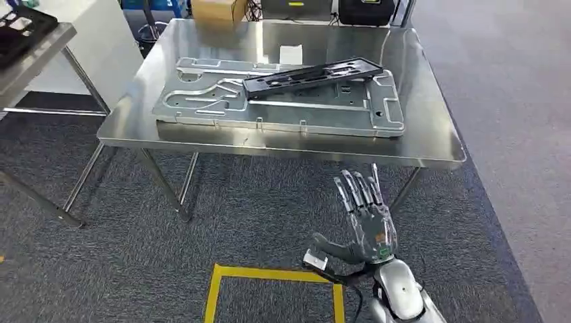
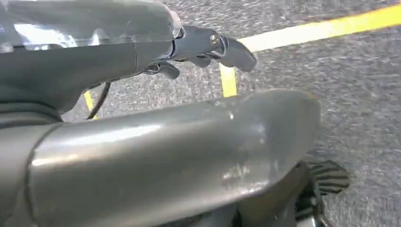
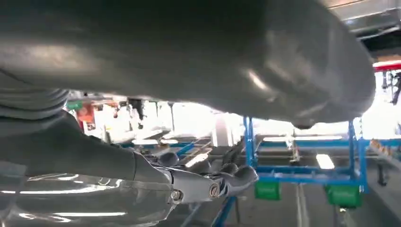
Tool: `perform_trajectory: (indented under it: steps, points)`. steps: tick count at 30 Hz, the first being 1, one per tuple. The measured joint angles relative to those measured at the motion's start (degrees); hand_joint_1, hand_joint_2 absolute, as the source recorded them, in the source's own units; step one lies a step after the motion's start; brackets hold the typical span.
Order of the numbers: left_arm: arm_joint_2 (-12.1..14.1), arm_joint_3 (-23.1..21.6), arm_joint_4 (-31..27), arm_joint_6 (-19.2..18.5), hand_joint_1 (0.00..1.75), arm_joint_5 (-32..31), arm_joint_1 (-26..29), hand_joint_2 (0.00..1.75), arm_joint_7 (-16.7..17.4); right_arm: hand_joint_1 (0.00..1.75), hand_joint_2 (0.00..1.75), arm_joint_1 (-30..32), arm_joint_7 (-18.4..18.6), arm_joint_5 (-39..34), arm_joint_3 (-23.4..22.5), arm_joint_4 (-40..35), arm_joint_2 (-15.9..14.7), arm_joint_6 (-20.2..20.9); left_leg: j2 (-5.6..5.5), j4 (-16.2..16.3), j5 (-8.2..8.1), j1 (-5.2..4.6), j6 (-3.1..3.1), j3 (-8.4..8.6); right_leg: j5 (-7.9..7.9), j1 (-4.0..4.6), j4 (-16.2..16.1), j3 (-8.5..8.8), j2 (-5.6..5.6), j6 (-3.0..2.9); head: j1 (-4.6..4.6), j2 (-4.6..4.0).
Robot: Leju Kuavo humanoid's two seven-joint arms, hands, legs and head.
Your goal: Take the parts from the cabinet and place them on the table.
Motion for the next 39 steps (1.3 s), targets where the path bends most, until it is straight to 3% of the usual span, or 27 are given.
perform_trajectory:
  steps: [2, 3, 4, 6, 7, 8, 10, 11, 13, 14, 15, 16, 18, 19, 21, 23, 24, 25, 26, 29, 30, 31, 33, 34, 35, 37, 39]
  points:
    - [-0.02, 0.55, 0.0, 0.28, 0.0, 0.46, 0.24, 0.0, -0.07, 0.0, 0.0, 3.88, -1.22, -2.28, -1.6, -1.97, 0.72, -1.48, 0.31, 0.06, 1.53, -0.05, 0.66, -1.58, -8.03, -0.22, 6.94, -1.74, 0.17, 0.37, 0.66, 0.0]
    - [-0.07, 0.81, 0.0, 0.46, 0.0, 0.66, 0.25, 0.0, -0.11, 0.0, 0.0, 5.68, -1.9, -3.85, -2.38, -2.62, 1.03, -2.03, 0.34, 0.14, 2.24, -0.15, 0.71, -2.59, -10.56, -0.35, 11.17, -2.45, 0.17, 0.57, 0.63, 0.0]
    - [-0.07, 1.01, 0.0, 0.5, 0.0, 0.96, 0.26, 0.0, -0.15, 0.0, 0.0, 7.52, -2.73, -5.67, -3.21, -3.14, 1.33, -2.53, 0.34, 0.3, 2.94, -0.17, 0.6, -3.62, -11.22, -0.44, 14.71, -2.79, 0.16, 0.75, 0.59, 0.0]
    - [-0.13, 1.59, 0.0, 0.59, 0.0, 1.48, 0.33, 0.0, -0.22, 0.0, 0.0, 11.29, -5.91, -12.08, -5.28, -3.82, 2.27, -3.34, 0.37, 0.89, 4.11, -0.1, 0.29, -5.84, -7.49, -0.66, 16.0, -0.78, 0.14, 0.97, 0.7, -0.02]
    - [-0.24, 1.9, 0.0, 0.61, 0.0, 1.7, 0.38, 0.0, -0.24, 0.0, 0.0, 12.89, -7.81, -15.31, -6.36, -3.84, 2.8, -3.58, 0.4, 1.3, 4.56, -0.08, 0.08, -6.86, -5.25, -0.79, 13.28, 1.93, 0.13, 0.95, 0.68, 0.0]
    - [-0.33, 2.31, 0.0, 0.63, 0.0, 2.14, 0.4, 0.0, -0.28, 0.0, 0.0, 14.26, -10.47, -19.88, -7.83, -3.82, 3.58, -3.56, 0.41, 1.72, 5.02, -0.08, -0.16, -7.79, -4.48, -0.94, 8.65, 5.76, 0.1, 0.84, 0.72, -0.02]
    - [-0.5, 2.84, 0.0, 0.66, 0.0, 2.89, 0.41, 0.0, -0.57, 0.0, 0.0, 16.12, -17.02, -27.71, -10.84, -3.4, 5.42, -2.42, 0.31, 2.73, 5.48, -0.44, -0.78, -8.59, -8.16, -0.53, -2.37, 14.04, 0.07, 0.39, 0.88, 0.0]
    - [-0.59, 3.25, 0.0, 0.74, 0.0, 3.27, 0.56, 0.0, -0.72, 0.0, 0.0, 16.67, -20.36, -31.8, -13.25, -2.67, 7.03, -0.6, 0.53, 2.8, 5.97, -0.38, -1.3, -8.59, -9.09, -0.48, -3.72, 14.6, 0.11, -0.03, 0.72, 0.0]
    - [-0.77, 4.06, 0.0, 0.83, 0.0, 3.69, 0.5, 0.0, -0.92, 0.0, 0.0, 17.57, -28.74, -36.93, -19.8, 0.12, 10.48, 5.16, 0.56, 2.29, 7.26, -0.24, -2.07, -8.76, -8.23, -0.09, -3.44, 13.76, 0.13, -0.82, 0.88, 0.0]
    - [-0.76, 4.35, 0.0, 0.96, 0.0, 4.0, 0.79, 0.0, -0.94, 0.0, 0.0, 17.64, -31.55, -37.75, -23.42, 1.96, 12.27, 8.3, 0.37, 2.32, 7.74, -0.22, -2.46, -9.1, -7.26, -0.59, -3.94, 12.93, -0.02, -1.45, 0.96, -0.02]
    - [-0.76, 4.77, 0.0, 1.07, 0.0, 4.13, 0.88, 0.0, -1.01, 0.0, 0.0, 17.04, -33.86, -37.77, -27.51, 4.19, 13.99, 11.32, 0.29, 3.22, 5.47, 0.07, -2.68, -9.88, -6.48, -0.58, -3.85, 12.23, -0.36, -2.03, 0.83, 0.0]
    - [-0.81, 5.18, 0.0, 1.23, 0.0, 4.35, 0.92, 0.0, -0.98, 0.0, 0.0, 16.47, -36.27, -37.39, -31.82, 6.57, 15.77, 13.96, 0.28, 5.43, 1.69, 0.09, -2.88, -10.55, -5.78, -0.58, -3.87, 11.27, -0.33, -2.57, 0.74, 0.0]
    - [-0.96, 5.68, 0.0, 1.62, 0.0, 4.61, 1.16, 0.0, -0.98, 0.0, 0.0, 14.65, -40.84, -36.04, -42.48, 12.77, 18.75, 18.9, 0.28, 13.56, -5.5, 0.09, -3.33, -11.96, -4.28, -0.39, -3.78, 9.44, -0.43, -2.73, 0.37, -0.02]
    - [-1.09, 5.96, 0.0, 1.64, 0.0, 4.63, 1.16, 0.0, -0.98, 0.0, 0.0, 13.42, -42.14, -35.34, -47.19, 15.84, 19.61, 20.29, 0.28, 17.72, -6.87, 0.1, -3.44, -12.33, -3.49, -0.28, -3.61, 8.28, -0.53, -2.68, 0.24, -0.02]
    - [-1.22, 6.53, 0.0, 1.75, 0.0, 4.87, 1.15, 0.0, -0.98, 0.0, 0.0, 10.93, -41.92, -35.23, -56.88, 22.45, 20.83, 23.23, 0.29, 19.87, -3.7, 0.09, -3.35, -10.77, -2.29, -0.17, -3.05, 6.19, -0.77, -2.56, 0.26, 0.0]
    - [-1.25, 6.86, 0.0, 1.81, 0.0, 5.14, 1.14, 0.0, -0.98, 0.0, 0.0, 8.5, -41.09, -35.23, -65.56, 28.73, 21.46, 24.63, 0.23, 13.66, 0.54, 0.05, -2.9, -5.1, -1.31, -0.14, -2.16, 4.07, -0.75, -2.32, 0.29, 0.0]
    - [-1.25, 7.02, 0.0, 1.81, 0.0, 5.25, 1.04, 0.0, -0.98, 0.0, 0.0, 7.25, -40.52, -35.25, -69.06, 31.69, 21.48, 25.03, 0.04, 8.12, 0.04, -0.05, -2.42, -0.94, -0.8, -0.16, -1.76, 3.47, -0.65, -2.17, 0.24, 0.0]
    - [-1.22, 7.12, -0.02, 1.92, 0.0, 5.27, 0.91, 0.0, -0.98, 0.0, 0.0, 6.33, -40.0, -35.23, -72.37, 34.74, 21.66, 25.12, -0.18, 1.98, -2.52, -0.43, -1.86, 3.2, -0.39, 0.13, -1.44, 2.97, -0.6, -1.8, 0.29, -0.02]
    - [-1.25, 7.32, -0.02, 2.08, 0.0, 5.29, 0.85, 0.0, -1.01, 0.0, 0.0, 5.72, -38.96, -35.06, -74.93, 37.1, 21.64, 24.86, -0.15, -1.28, -3.65, -0.47, -1.67, 4.65, 0.14, -0.01, -1.41, 2.85, -0.68, -1.43, 0.29, -0.02]
    - [-1.33, 7.82, -0.02, 2.71, 0.0, 5.27, 0.87, 0.0, -1.01, 0.0, 0.0, 3.63, -34.77, -34.29, -81.7, 44.65, 21.31, 23.39, -0.12, -1.71, -2.65, -0.46, -0.37, 3.38, 1.82, -0.1, -2.34, 2.69, -0.78, -0.23, 0.37, -0.02]
    - [-1.57, 7.93, -0.02, 2.75, 0.0, 5.27, 0.75, 0.0, -1.01, 0.0, 0.0, 3.07, -32.73, -33.59, -83.56, 47.29, 20.59, 22.38, 0.05, -1.99, -1.68, -0.18, 0.07, 3.09, 0.85, -0.38, -1.9, 2.42, -0.56, -0.01, 0.24, 0.0]
    - [-1.57, 7.96, -0.02, 2.8, 0.0, 5.27, 0.73, 0.0, -1.01, 0.0, 0.0, 2.67, -31.14, -33.17, -85.0, 49.65, 20.39, 21.46, -0.03, -1.99, -1.17, -0.18, 0.64, 2.4, -2.33, -0.4, -0.01, 1.62, -0.29, 0.06, 0.46, -0.02]
    - [-1.6, 8.02, -0.02, 2.95, 0.0, 5.27, 0.92, 0.0, -1.05, 0.0, 0.0, 1.73, -25.51, -31.67, -87.65, 54.55, 19.52, 19.26, -0.12, -1.92, -0.08, -0.22, 0.78, 1.05, -9.28, -0.55, 8.22, -0.68, -0.18, 0.52, 0.66, -0.02]
    - [-1.62, 8.04, -0.02, 3.02, 0.0, 5.27, 1.0, 0.0, -1.07, 0.0, 0.0, 1.3, -22.83, -31.23, -88.95, 57.1, 18.95, 18.3, -0.31, -1.8, 0.43, -0.27, 0.74, 0.35, -10.88, -0.55, 12.41, -1.75, -0.16, 0.72, 0.72, -0.02]
    - [-1.62, 8.09, -0.02, 3.08, 0.0, 5.27, 1.04, 0.0, -1.07, 0.0, 0.0, 1.0, -20.97, -30.51, -89.81, 58.94, 18.62, 17.49, -0.6, -1.61, 0.91, -0.26, 0.66, -0.46, -10.7, -0.57, 15.21, -2.16, -0.14, 0.84, 0.74, -0.02]
    - [-1.64, 8.2, -0.02, 3.28, 0.0, 5.24, 1.07, 0.0, -1.07, 0.0, 0.0, 0.36, -15.4, -29.09, -90.94, 62.7, 17.81, 16.46, -1.32, -1.02, 1.64, -0.18, 0.29, -1.7, -7.07, -0.62, 12.38, 1.06, -0.06, 0.84, 0.74, -0.02]
    - [-1.68, 8.22, -0.02, 3.43, 0.0, 5.2, 1.01, 0.0, -1.05, 0.0, 0.0, -0.01, -10.92, -27.49, -91.71, 65.49, 17.26, 16.11, -2.33, -0.27, 1.96, -0.08, -0.15, -2.63, -4.69, -0.88, 1.39, 8.87, 1.49, 0.51, 0.77, -0.02]
